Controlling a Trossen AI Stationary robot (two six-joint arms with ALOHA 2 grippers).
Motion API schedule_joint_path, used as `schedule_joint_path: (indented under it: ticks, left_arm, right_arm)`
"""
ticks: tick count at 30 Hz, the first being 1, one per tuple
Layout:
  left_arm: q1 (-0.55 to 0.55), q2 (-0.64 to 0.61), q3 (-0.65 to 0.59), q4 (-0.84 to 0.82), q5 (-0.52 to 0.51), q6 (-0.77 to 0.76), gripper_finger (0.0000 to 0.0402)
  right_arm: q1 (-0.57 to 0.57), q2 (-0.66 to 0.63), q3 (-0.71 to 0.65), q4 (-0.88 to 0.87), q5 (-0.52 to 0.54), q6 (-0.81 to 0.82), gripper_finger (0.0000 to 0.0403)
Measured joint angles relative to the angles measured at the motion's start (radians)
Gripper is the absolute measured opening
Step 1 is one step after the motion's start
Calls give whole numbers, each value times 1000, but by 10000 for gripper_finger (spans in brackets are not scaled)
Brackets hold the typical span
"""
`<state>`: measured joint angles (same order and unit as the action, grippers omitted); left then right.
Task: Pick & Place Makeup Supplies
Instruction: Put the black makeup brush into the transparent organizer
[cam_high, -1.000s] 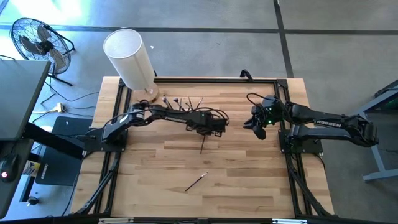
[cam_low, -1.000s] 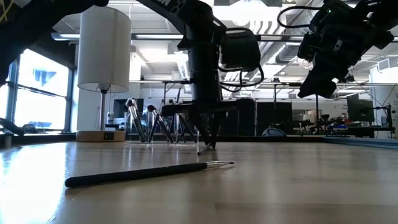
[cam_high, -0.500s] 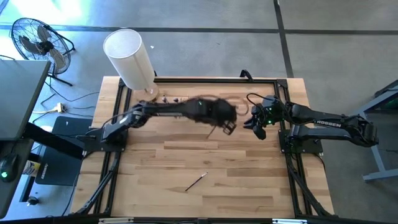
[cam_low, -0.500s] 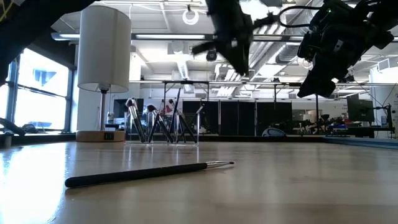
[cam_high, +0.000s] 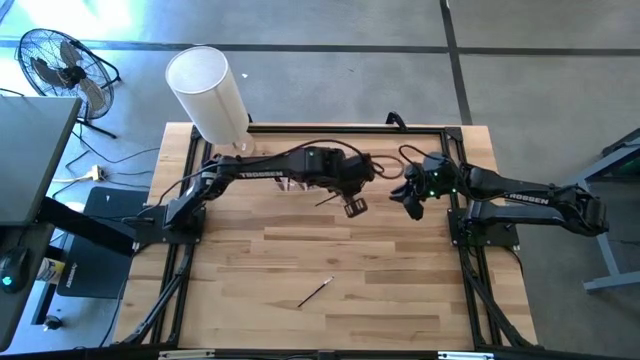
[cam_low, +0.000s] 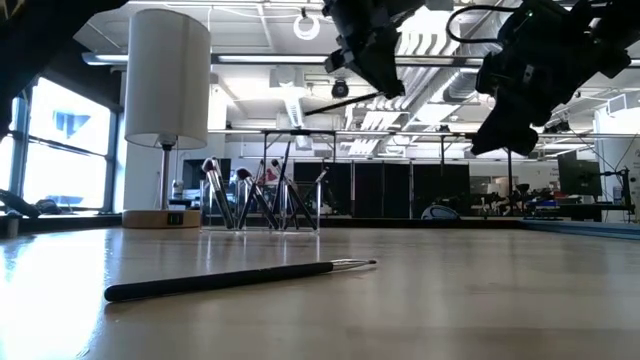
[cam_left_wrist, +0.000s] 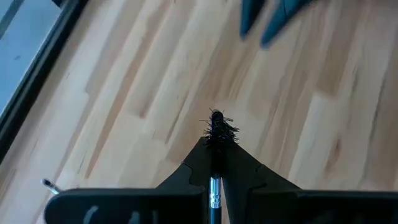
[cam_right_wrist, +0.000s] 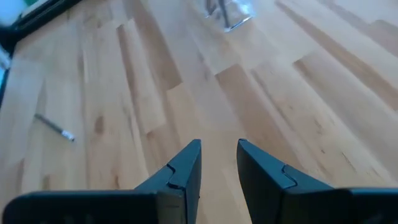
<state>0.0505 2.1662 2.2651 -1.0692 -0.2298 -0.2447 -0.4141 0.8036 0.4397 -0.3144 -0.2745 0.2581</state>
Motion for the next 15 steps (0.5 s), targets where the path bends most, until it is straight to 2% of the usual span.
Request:
schedule_joint_path:
  ticks: [4,7,10,13,15]
  left_arm:
    - [1,-4,-57,-34,-3,41,10]
    - [2,-82,-195,11,-2,58,10]
    - [2,-214,-435,103,13,57,10]
    - [4,-364,-707,337,40,24,10]
    - [14,-505,-900,423,39,2,10]
  right_arm:
    - [0,0,0,21,37,48,96]
    - [0,0,0,44,62,85,96]
    - [0,1,0,78,92,129,96]
    - [0,1,0,117,120,169,96]
    - [0,3,0,157,134,191,96]
